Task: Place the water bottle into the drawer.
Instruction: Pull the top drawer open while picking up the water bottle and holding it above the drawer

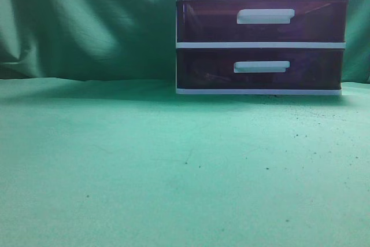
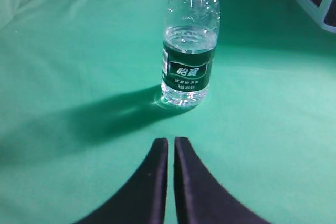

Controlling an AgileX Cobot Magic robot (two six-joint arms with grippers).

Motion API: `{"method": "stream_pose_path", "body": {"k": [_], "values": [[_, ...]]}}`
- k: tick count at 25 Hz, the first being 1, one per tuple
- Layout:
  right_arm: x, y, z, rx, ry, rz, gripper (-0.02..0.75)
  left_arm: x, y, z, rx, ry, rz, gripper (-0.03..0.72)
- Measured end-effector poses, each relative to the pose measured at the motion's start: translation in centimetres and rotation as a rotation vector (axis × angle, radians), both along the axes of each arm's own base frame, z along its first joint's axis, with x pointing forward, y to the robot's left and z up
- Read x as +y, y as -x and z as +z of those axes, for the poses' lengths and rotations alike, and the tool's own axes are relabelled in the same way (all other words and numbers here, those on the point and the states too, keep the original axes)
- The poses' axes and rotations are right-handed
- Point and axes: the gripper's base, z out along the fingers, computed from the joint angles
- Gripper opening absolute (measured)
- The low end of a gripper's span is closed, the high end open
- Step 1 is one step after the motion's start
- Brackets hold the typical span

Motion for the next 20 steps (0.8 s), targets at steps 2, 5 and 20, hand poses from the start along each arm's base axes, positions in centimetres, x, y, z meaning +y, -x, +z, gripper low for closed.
{"method": "stream_pose_path", "body": {"k": [2,5,20], "values": [[0.00,0.00,0.00,0.000,0.000,0.000,0.000,0.00,0.00,0.00,0.000,0.000,0.000,0.000],[0.00,0.00,0.00,0.000,0.000,0.000,0.000,0.00,0.00,0.00,0.000,0.000,0.000,0.000],[0.00,0.00,0.00,0.000,0.000,0.000,0.000,0.00,0.00,0.00,0.000,0.000,0.000,0.000]]}}
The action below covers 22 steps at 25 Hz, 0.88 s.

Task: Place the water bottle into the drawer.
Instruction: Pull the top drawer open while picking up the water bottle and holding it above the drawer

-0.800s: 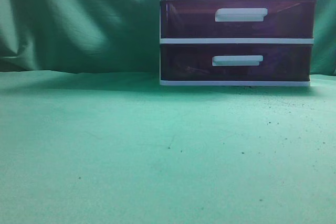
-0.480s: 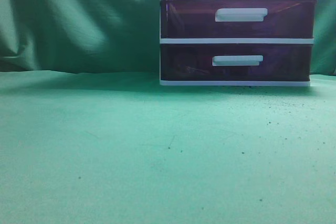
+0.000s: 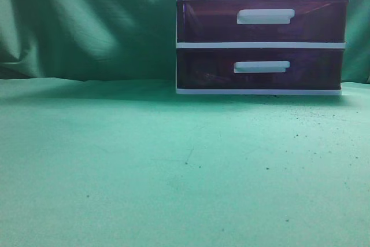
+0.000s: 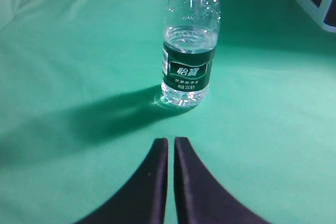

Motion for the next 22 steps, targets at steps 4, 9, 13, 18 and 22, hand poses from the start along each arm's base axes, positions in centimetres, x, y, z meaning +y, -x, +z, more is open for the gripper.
{"method": "stream_pose_path", "body": {"k": [4,9,13,18,22], "values": [[0.0,0.0,0.0,0.000,0.000,0.000,0.000,-0.1,-0.1,0.4,-0.043,0.049,0.002,0.000],[0.0,0.0,0.0,0.000,0.000,0.000,0.000,0.1,-0.2,3.4,-0.393,0.380,0.037,0.000],[0.0,0.0,0.0,0.000,0.000,0.000,0.000,0.6,0.1,4.9,-0.568,0.427,0.064,0.000],[0.0,0.0,0.0,0.000,0.000,0.000,0.000,0.2,0.1,5.6,-0.513,0.349,0.032,0.000],[0.0,0.0,0.0,0.000,0.000,0.000,0.000,-0.3,-0.8,7.7,-0.286,0.348,0.014,0.000]]}}
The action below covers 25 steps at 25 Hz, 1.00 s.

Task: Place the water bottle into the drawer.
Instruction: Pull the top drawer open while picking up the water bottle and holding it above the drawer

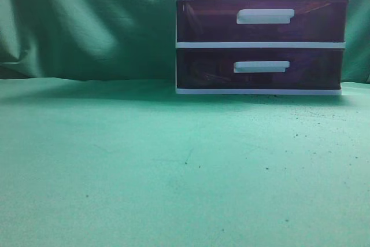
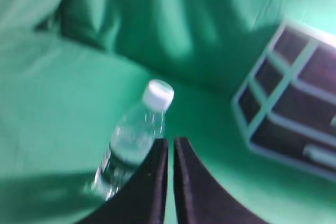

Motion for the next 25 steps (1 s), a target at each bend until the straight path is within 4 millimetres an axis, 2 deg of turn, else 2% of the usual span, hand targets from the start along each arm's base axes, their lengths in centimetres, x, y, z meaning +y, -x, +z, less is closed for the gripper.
{"method": "stream_pose_path", "body": {"k": [4,7,16,18,20,21,23,25], "values": [[0.0,0.0,0.0,0.000,0.000,0.000,0.000,-0.3,-2.5,0.8,0.289,-0.068,-0.052,0.000],[0.0,0.0,0.0,0.000,0.000,0.000,0.000,-0.2,-4.5,0.4,0.399,-0.104,-0.062,0.000],[0.0,0.0,0.0,0.000,0.000,0.000,0.000,0.3,-8.8,-1.9,0.540,-0.120,-0.044,0.000],[0.0,0.0,0.0,0.000,0.000,0.000,0.000,0.3,-9.7,-1.7,0.554,-0.158,-0.053,0.094],[0.0,0.0,0.0,0.000,0.000,0.000,0.000,0.3,-10.5,-1.4,0.577,-0.188,-0.069,0.232],[0.0,0.0,0.0,0.000,0.000,0.000,0.000,0.2,-10.7,-1.3,0.592,-0.199,-0.081,0.345],[0.0,0.0,0.0,0.000,0.000,0.000,0.000,0.0,-11.0,-0.9,0.602,-0.209,-0.104,0.522],[0.0,0.0,0.0,0.000,0.000,0.000,0.000,-0.3,-11.2,-0.6,0.600,-0.228,-0.125,0.634]]}}
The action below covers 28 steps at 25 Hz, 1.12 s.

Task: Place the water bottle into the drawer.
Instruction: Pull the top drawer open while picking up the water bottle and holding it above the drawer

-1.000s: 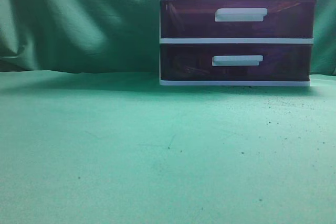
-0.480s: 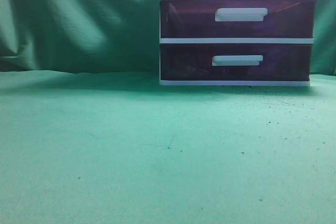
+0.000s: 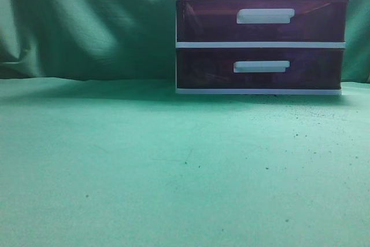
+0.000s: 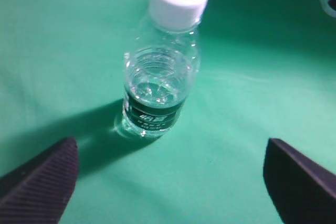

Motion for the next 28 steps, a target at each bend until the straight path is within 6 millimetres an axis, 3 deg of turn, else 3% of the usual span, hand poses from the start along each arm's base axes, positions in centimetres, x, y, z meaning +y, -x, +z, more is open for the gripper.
{"method": "stream_pose_path", "body": {"k": [6,14,15,19,20,25,28], "values": [[0.0,0.0,0.0,0.000,0.000,0.000,0.000,-0.3,-1.2,-0.2,0.016,-0.070,-0.061,0.633],[0.0,0.0,0.0,0.000,0.000,0.000,0.000,0.1,-5.0,-2.2,-0.031,-0.135,-0.035,0.633],[0.0,0.0,0.0,0.000,0.000,0.000,0.000,0.2,-5.5,-2.5,-0.022,-0.134,-0.032,0.585],[0.0,0.0,0.0,0.000,0.000,0.000,0.000,0.2,-7.6,-3.4,0.008,-0.126,-0.021,0.583],[0.0,0.0,0.0,0.000,0.000,0.000,0.000,0.2,-8.0,-3.5,0.005,-0.130,-0.020,0.538],[0.0,0.0,0.0,0.000,0.000,0.000,0.000,0.3,-9.8,-3.6,-0.014,-0.134,-0.011,0.536],[0.0,0.0,0.0,0.000,0.000,0.000,0.000,0.2,-10.2,-3.7,-0.016,-0.155,-0.030,0.403]]}}
